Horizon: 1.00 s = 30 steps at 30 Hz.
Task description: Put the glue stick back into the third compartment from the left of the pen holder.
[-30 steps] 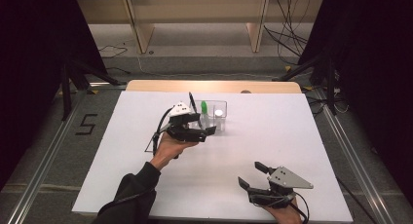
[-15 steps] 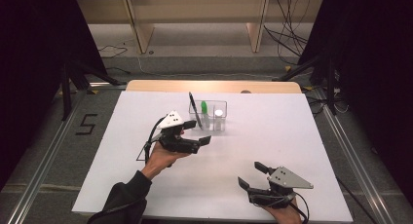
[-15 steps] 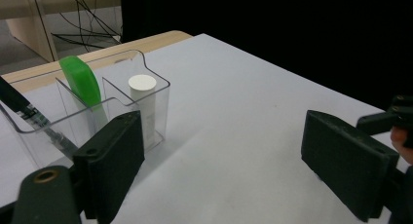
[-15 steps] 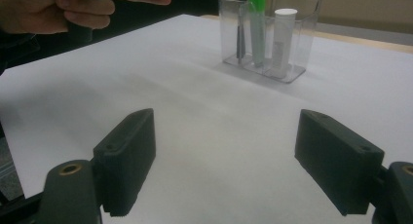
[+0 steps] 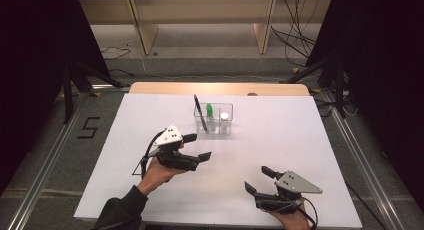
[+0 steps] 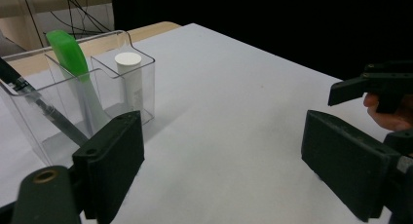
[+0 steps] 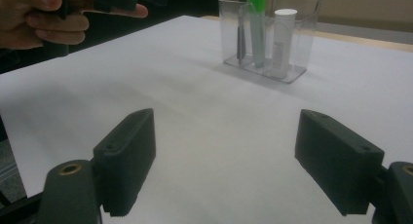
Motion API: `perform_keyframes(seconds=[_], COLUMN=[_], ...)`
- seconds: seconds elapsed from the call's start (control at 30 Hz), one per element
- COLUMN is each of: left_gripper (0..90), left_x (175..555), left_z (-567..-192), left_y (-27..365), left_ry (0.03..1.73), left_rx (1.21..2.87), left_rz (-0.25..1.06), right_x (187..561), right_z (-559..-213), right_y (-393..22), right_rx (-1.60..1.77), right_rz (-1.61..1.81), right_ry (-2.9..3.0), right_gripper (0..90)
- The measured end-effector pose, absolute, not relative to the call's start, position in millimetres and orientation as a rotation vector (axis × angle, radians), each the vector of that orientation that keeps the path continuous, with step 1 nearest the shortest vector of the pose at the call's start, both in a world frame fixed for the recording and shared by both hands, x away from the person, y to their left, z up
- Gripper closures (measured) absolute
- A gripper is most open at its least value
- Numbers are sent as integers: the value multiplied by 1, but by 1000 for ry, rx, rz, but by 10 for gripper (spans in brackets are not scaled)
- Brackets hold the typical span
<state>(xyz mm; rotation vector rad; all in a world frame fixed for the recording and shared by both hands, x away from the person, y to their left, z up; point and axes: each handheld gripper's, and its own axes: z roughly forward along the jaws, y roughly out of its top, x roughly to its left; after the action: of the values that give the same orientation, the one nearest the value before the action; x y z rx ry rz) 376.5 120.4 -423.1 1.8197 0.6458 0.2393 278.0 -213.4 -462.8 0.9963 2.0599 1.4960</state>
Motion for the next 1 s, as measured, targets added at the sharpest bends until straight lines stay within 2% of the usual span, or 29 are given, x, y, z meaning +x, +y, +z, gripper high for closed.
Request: perform_keyframes(seconds=[1.0], left_gripper=[144], left_x=[327], left_z=[-461], left_y=[157], left_ry=[679], left_rx=[1842], left_rz=[208], right_x=[276], right_z=[-465], right_y=[-219], right_rx=[1030], right_rz=[1501], right_ry=[2062], right_gripper=[235])
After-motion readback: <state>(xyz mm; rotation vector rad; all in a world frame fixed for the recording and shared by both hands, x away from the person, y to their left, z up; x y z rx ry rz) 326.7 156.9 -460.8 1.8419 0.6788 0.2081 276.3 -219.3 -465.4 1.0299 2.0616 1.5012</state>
